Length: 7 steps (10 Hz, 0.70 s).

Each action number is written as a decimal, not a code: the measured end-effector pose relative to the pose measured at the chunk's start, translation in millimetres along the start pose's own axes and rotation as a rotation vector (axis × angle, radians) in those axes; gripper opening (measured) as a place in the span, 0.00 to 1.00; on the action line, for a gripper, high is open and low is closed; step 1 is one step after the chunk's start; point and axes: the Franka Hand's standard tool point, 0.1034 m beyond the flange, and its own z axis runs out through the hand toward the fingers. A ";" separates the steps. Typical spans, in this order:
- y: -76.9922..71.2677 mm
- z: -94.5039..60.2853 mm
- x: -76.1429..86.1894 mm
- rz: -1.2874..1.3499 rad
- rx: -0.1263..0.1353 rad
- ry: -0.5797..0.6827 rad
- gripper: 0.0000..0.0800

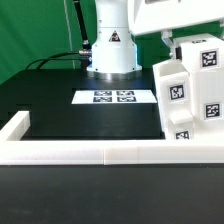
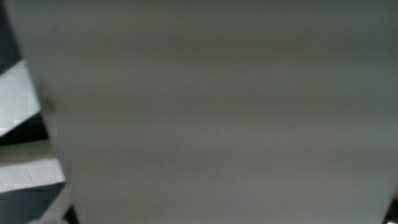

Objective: Assemble cabinet

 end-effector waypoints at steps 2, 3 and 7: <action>3.1 0.0 -1.5 0.119 -0.004 0.001 0.68; 3.8 0.2 -1.7 0.150 -0.004 0.000 0.68; 3.8 1.1 -2.1 0.146 -0.004 -0.001 0.99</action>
Offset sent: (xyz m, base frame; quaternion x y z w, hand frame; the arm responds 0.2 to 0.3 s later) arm 0.0000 0.0000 0.0000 0.0000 0.0000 0.0000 1.0000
